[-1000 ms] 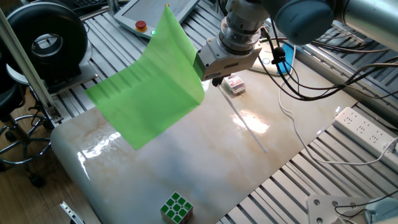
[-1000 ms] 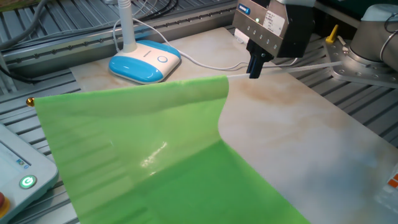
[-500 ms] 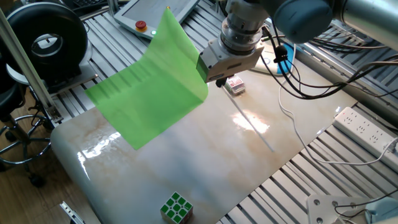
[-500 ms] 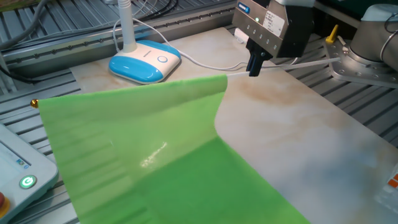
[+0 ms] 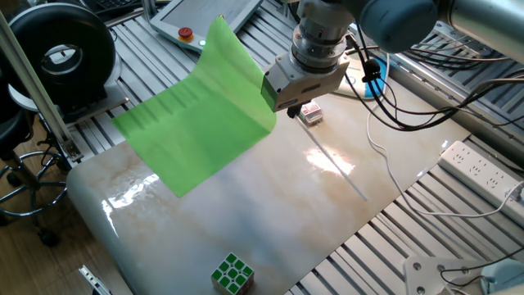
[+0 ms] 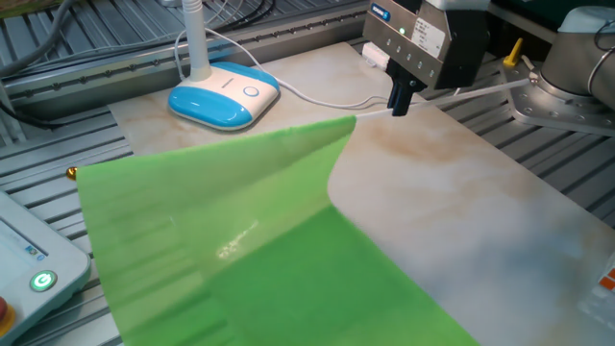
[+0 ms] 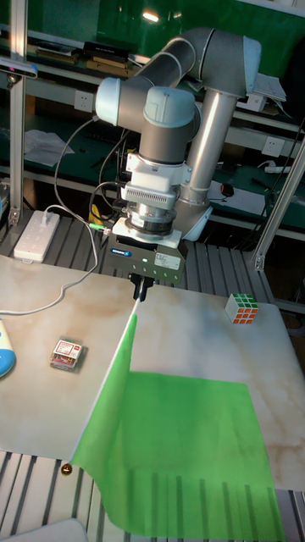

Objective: Wave the flag

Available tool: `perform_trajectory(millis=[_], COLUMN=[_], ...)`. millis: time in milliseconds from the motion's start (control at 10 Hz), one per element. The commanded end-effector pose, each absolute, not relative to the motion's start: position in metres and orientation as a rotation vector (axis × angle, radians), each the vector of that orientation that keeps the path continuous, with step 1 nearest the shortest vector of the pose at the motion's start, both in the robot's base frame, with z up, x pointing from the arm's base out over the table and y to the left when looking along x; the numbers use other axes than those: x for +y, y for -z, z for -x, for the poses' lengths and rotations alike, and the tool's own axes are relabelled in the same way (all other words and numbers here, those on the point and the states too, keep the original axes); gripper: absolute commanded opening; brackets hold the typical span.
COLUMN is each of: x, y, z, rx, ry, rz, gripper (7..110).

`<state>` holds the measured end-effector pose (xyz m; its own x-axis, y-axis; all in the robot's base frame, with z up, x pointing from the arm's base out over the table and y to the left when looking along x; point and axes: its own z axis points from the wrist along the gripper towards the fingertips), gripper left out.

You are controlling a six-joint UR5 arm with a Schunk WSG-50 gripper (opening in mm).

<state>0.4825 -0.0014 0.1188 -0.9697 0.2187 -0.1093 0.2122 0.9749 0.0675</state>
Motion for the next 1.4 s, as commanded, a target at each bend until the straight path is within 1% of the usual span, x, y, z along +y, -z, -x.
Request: perform_trajectory(millis=[0,300,700,1000,1300], x=[0.000,0.005,0.002,-0.007,-0.014], y=[-0.122,-0.124,-0.123,-0.136,-0.156], z=[-0.493,-0.502,-0.500,-0.494,-0.487], rx=[2.963,2.926,2.933,2.956,2.975], ry=[-0.103,-0.143,-0.122,-0.074,-0.049], rz=[-0.368,-0.370,-0.371,-0.351,-0.333], gripper=[7,7,7,7,7])
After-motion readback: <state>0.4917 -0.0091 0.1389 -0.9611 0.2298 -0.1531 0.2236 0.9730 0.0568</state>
